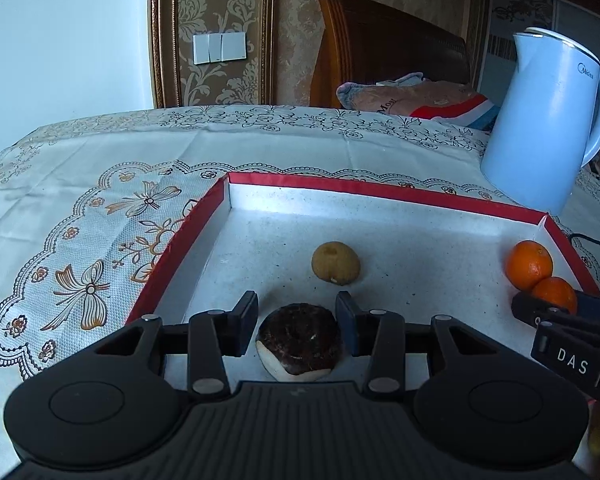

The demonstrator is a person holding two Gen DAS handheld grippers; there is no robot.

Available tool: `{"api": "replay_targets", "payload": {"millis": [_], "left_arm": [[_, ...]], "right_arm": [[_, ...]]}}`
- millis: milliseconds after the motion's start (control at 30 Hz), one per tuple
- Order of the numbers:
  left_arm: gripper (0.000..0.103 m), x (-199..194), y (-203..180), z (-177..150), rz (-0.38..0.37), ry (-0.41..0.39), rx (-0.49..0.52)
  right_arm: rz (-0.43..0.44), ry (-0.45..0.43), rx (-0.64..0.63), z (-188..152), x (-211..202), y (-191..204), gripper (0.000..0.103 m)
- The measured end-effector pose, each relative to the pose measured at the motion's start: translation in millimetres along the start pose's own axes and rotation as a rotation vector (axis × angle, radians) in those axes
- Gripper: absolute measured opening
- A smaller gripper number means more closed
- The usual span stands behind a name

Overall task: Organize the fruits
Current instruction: 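Open the right gripper to drop the tangerine while the left releases the chocolate bun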

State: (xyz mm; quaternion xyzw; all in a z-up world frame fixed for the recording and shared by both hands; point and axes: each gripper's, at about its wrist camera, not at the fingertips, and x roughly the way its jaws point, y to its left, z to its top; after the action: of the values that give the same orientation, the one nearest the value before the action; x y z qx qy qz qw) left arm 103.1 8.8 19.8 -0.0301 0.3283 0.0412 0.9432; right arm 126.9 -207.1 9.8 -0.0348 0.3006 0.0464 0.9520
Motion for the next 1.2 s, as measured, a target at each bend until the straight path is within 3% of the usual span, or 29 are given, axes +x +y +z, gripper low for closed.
{"api": "replay_targets", "payload": {"millis": [133,233,367,467,600,1200], "left_arm": [[0.042,-1.7,-4.2,-0.4,0.011,-0.014,0.031],[0.043,-3.0,-6.7,-1.9,0.013,-0.017,0.048],[0.045,-4.2,-6.5,-2.8,0.017,-0.022,0.056],[0.045,-5.6,-4.7,-3.6,0.014,-0.025,0.052],[0.046,-8.5,-1.4,-5.9,0.005,-0.032,0.044],[0.046,-33.8,6.8,-20.1,-0.004,-0.096,0.037]], "right_arm": [[0.003,-0.008,-0.002,-1.1,-2.9,1.1,0.046],[0.006,-0.013,0.002,-1.4,-4.1,0.7,0.057],[-0.001,-0.029,-0.011,-2.8,-7.4,2.5,0.06],[-0.005,-0.041,-0.019,-3.8,-9.6,4.4,0.073],[-0.015,-0.066,-0.029,-4.7,-14.0,6.5,0.078],[-0.004,-0.084,-0.038,-8.9,-22.5,9.0,0.083]]}}
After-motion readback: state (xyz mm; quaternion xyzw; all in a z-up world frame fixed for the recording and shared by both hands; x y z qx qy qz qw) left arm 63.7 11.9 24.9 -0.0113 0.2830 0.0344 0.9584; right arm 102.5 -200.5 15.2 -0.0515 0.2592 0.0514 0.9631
